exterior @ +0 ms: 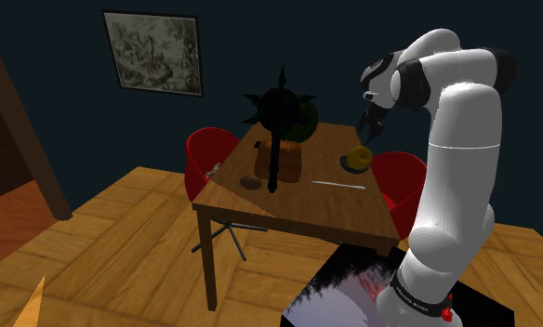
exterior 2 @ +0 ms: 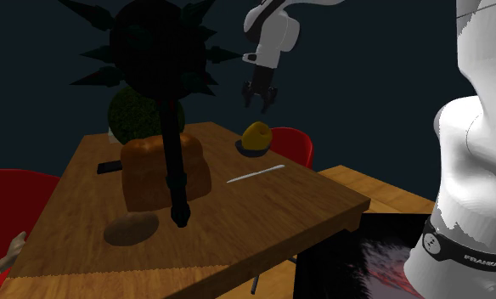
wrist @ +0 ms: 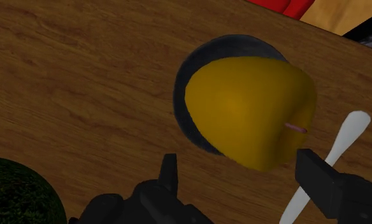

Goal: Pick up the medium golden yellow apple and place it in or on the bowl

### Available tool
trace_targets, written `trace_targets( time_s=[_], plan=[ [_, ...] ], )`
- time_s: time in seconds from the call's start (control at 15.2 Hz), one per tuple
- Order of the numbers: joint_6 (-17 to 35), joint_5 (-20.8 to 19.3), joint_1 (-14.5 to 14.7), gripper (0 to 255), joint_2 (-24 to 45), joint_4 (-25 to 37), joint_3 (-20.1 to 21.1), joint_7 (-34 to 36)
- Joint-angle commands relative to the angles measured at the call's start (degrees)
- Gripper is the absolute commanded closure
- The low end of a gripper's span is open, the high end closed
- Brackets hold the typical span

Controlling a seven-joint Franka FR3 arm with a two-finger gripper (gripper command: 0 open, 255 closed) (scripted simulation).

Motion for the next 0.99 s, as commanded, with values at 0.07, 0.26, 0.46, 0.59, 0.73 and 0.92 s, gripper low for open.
trace_targets(
  time_s=[0.07, 0.26, 0.46, 0.59, 0.73, 0.92],
  plan=[
    [0.00, 0.00, 0.00, 0, 0.00, 0.00, 0.00, 0.00],
    [-2.86, -1.85, 0.31, 0, -1.75, 1.83, -0.89, 1.13],
    [-5.57, -3.26, 0.40, 0, -3.06, 3.79, -1.53, 2.03],
    [-5.57, -3.27, 0.40, 0, -3.07, 3.79, -1.53, 2.03],
    [-5.57, -3.26, 0.40, 0, -3.06, 3.79, -1.52, 2.03],
    [-5.57, -3.26, 0.40, 0, -3.06, 3.79, -1.52, 2.03]
  ],
)
